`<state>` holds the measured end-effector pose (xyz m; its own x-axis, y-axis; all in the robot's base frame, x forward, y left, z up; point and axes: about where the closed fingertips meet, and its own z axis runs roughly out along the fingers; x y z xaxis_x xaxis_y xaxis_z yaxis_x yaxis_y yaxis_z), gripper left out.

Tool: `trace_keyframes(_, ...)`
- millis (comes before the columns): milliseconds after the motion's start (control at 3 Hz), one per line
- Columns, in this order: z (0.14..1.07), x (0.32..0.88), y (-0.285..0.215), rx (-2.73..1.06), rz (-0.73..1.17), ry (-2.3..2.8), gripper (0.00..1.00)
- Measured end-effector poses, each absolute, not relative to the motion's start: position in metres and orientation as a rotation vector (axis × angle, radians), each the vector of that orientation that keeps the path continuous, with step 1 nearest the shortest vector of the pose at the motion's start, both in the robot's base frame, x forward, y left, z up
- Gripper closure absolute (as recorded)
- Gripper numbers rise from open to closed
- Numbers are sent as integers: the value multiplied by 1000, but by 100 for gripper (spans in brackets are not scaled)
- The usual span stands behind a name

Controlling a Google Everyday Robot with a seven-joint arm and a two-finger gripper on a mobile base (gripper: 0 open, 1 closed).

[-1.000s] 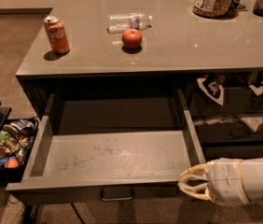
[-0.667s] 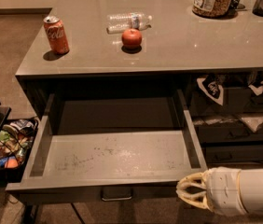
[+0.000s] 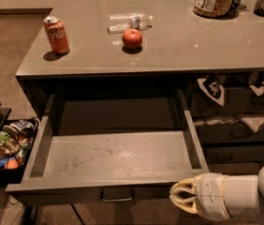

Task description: Close top drawer

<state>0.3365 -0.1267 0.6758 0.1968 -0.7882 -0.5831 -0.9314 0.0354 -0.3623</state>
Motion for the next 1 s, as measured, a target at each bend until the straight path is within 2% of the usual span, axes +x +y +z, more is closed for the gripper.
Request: trace_keyframes(1000, 649, 359, -133, -1665, 167, 1756, 100)
